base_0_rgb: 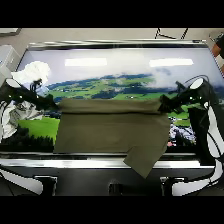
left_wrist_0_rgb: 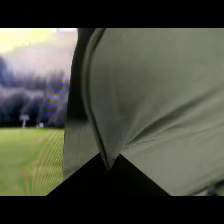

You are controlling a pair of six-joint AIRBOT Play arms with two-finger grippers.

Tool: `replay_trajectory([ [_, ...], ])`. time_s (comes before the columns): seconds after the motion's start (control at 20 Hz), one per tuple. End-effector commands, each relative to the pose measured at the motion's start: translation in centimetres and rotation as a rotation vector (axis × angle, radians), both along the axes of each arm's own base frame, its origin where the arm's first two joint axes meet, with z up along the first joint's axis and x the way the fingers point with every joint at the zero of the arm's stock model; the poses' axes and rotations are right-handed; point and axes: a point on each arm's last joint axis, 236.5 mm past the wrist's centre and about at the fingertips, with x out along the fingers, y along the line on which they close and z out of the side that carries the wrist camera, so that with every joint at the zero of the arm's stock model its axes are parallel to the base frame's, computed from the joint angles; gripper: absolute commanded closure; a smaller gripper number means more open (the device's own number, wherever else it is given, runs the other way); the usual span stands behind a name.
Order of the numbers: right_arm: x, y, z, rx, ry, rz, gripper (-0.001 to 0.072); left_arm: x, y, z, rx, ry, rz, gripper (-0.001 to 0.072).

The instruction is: Fold the clothes and pants, and hang the long-sleeved shirts on hangers.

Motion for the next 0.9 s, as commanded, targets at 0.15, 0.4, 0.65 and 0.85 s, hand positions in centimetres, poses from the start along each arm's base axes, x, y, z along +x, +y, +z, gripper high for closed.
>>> replay_trajectory([
  [0.15, -2.2, -0.4, -1.3, -0.033, 0.103, -0.063, 0.0677, -3.9, 0.2, -2.8, -0.004, 0.122, -0.019, 0.0686],
  [0.4, -2.2, -0.9, 0.1, -0.026, 0.093, -0.073, 0.0502, -4.3, 0.5, -1.7, -0.026, 0.136, -0.026, 0.0315],
  [0.65, -7.9, -8.2, 4.8, -0.083, 0.173, -0.088, 0.0174, -8.4, 5.3, 1.3, 0.028, 0.164, 0.019, 0.0263],
  [0.85, -13.7, -9.0, 3.6, -0.127, 0.223, -0.101, 0.0174, -17.0, 3.8, -2.0, -0.029, 0.256, 0.084, 0.0271],
])
